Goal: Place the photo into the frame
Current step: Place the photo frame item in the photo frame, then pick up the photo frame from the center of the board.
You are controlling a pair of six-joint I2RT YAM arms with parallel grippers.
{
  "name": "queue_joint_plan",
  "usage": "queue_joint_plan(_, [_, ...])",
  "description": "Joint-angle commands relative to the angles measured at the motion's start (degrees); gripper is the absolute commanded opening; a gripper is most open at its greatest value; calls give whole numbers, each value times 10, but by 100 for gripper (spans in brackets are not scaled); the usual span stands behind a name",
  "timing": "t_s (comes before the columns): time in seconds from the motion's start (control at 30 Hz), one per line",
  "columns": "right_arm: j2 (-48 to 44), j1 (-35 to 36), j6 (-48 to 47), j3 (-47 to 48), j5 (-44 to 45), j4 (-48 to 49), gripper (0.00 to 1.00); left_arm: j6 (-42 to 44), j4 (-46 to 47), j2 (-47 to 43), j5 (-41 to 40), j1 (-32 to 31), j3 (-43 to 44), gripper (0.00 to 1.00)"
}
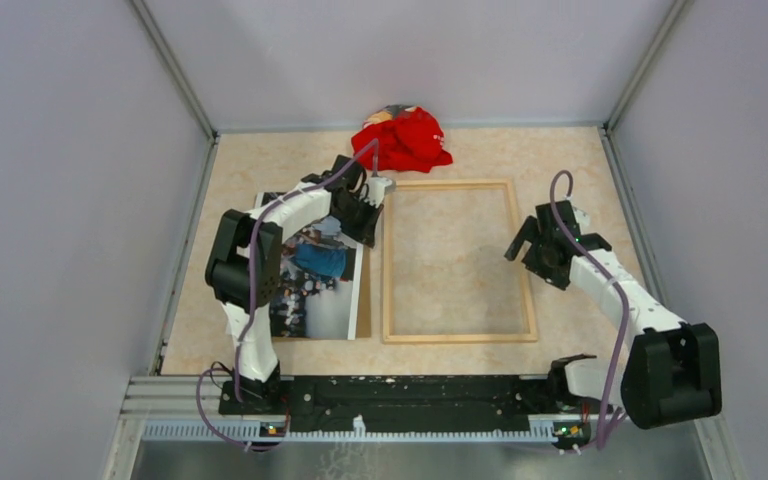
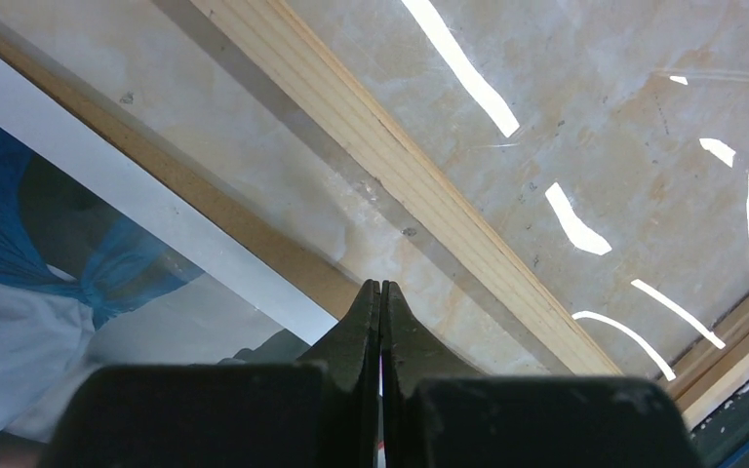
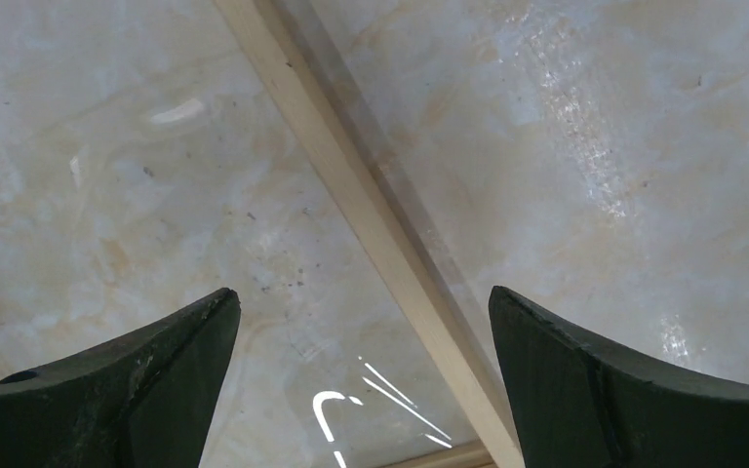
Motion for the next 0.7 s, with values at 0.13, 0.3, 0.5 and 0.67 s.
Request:
queue_joint_plan(0.13, [64, -39, -17, -55, -50, 159, 99, 3, 28, 27, -54, -31, 13, 0])
queue_joint_plan(0.3, [110, -65, -14, -83, -96, 227, 99, 2, 31, 45, -64, -43, 23, 0])
queue_joint_plan(0.5, [122, -93, 4, -119, -217, 297, 99, -2, 35, 69, -67, -58, 27, 0])
queue_joint_plan(0.67, [85, -103, 62, -144, -386, 384, 98, -1, 35, 78, -62, -70, 33, 0])
